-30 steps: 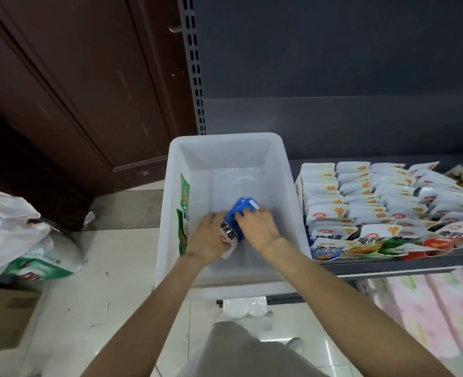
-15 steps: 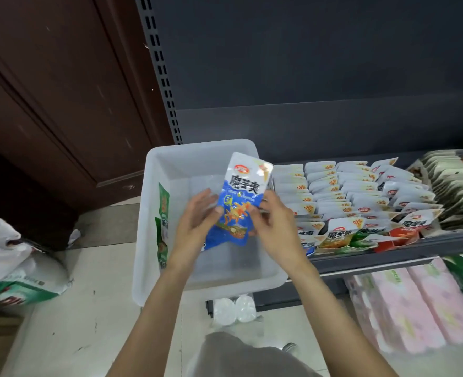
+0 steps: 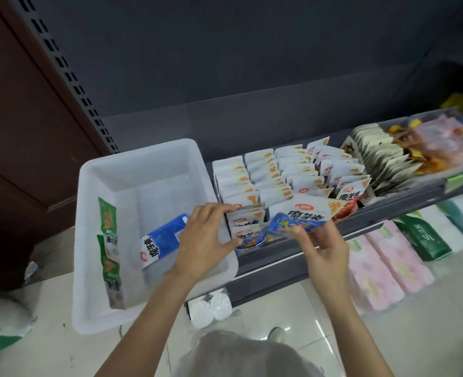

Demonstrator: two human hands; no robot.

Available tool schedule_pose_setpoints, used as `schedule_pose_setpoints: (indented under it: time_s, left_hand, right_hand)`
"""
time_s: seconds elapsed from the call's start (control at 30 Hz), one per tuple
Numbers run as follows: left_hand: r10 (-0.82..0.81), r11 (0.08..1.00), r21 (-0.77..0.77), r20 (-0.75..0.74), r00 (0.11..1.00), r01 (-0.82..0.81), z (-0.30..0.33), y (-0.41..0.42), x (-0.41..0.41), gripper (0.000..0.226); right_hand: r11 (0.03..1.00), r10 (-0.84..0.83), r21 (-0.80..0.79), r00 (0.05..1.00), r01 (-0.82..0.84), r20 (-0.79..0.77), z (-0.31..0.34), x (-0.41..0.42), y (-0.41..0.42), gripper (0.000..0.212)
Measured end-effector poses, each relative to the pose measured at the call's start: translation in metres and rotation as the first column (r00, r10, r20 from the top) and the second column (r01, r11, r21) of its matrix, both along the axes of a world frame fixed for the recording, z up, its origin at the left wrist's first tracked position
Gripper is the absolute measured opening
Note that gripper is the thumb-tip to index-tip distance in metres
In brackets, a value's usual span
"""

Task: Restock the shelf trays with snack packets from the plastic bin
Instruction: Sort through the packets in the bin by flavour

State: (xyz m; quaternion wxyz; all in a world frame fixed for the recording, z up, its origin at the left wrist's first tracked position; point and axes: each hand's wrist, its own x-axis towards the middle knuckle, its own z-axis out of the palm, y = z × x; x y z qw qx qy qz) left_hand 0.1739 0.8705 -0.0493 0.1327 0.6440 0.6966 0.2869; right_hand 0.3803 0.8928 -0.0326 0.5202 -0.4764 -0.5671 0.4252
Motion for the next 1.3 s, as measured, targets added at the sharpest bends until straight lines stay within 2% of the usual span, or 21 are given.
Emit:
schedule_pose_setpoints:
  time_s: [0.07, 0.2, 0.33, 0.47, 0.53, 0.6, 0.7, 0.77, 0.83, 0.93, 1.03, 1.17, 1.23, 1.3]
  left_hand:
    - [0.023, 1.0, 0.02, -0.045, 0.999, -0.022, -0.005, 0.007, 0.004, 0.051]
    - [0.034, 0.998, 0.052, -0.063, 0.997, -0.031, -0.008, 0.021, 0.001, 0.036]
    - [-0.042, 0.998, 0.051, 0.03, 0.999, 0.041, -0.01, 0.026, -0.007, 0.03]
    - [-0.075, 0.996, 0.047, 0.124, 0.989, 0.069, -0.011, 0.028, -0.011, 0.028]
    - [-0.103, 0.994, 0.055, 0.152, 0.983, 0.096, -0.013, 0.029, -0.012, 0.029]
    - [-0.122, 0.991, 0.069, 0.182, 0.976, 0.111, -0.015, 0.028, -0.014, 0.03]
    - [-0.094, 0.994, 0.072, 0.26, 0.961, 0.078, -0.016, 0.027, -0.02, 0.028]
    - [-0.078, 0.996, 0.07, 0.285, 0.955, 0.061, -0.015, 0.028, -0.021, 0.024]
    - [-0.075, 0.996, 0.069, 0.294, 0.953, 0.057, -0.014, 0.028, -0.021, 0.021]
    - [-0.08, 0.995, 0.074, 0.305, 0.949, 0.06, -0.014, 0.029, -0.022, 0.02]
    - [-0.089, 0.994, 0.084, 0.304, 0.949, 0.066, -0.017, 0.03, -0.023, 0.021]
    - [-0.072, 0.996, 0.08, 0.341, 0.937, 0.047, -0.019, 0.029, -0.022, 0.022]
    - [-0.074, 0.995, 0.086, 0.364, 0.929, 0.045, -0.017, 0.026, -0.022, 0.022]
    - [-0.073, 0.993, 0.114, 0.38, 0.922, 0.032, -0.012, 0.018, -0.022, 0.022]
  right_hand:
    - [0.995, 0.089, -0.052, 0.993, -0.085, 0.073, -0.014, 0.004, -0.002, 0.031]
    - [0.972, 0.234, -0.073, 0.952, -0.224, 0.199, -0.034, -0.01, 0.003, 0.016]
    - [0.97, 0.238, -0.037, 0.917, -0.239, 0.319, -0.056, -0.025, 0.016, 0.015]
    - [0.984, 0.128, 0.048, 0.873, -0.17, 0.471, -0.078, -0.03, 0.016, 0.02]
    - [0.986, 0.073, 0.077, 0.803, -0.146, 0.591, -0.081, -0.034, 0.015, 0.022]
    - [0.986, -0.001, 0.114, 0.68, -0.122, 0.733, -0.079, -0.041, 0.016, 0.023]
    - [0.984, -0.077, 0.149, 0.531, -0.095, 0.844, -0.069, -0.047, 0.017, 0.026]
    - [0.985, -0.079, 0.149, 0.536, -0.09, 0.841, -0.065, -0.046, 0.018, 0.028]
    - [0.974, -0.119, 0.208, 0.585, -0.087, 0.802, -0.063, -0.042, 0.017, 0.031]
    - [0.95, -0.183, 0.3, 0.624, -0.087, 0.759, -0.056, -0.043, 0.019, 0.023]
    - [0.938, -0.237, 0.337, 0.549, -0.086, 0.801, -0.056, -0.047, 0.027, 0.026]
    - [0.951, -0.211, 0.294, 0.492, -0.096, 0.845, -0.058, -0.054, 0.028, 0.031]
    - [0.945, -0.223, 0.313, 0.518, -0.092, 0.826, -0.052, -0.052, 0.025, 0.032]
    - [0.921, -0.271, 0.383, 0.591, -0.07, 0.76, -0.037, -0.047, 0.021, 0.028]
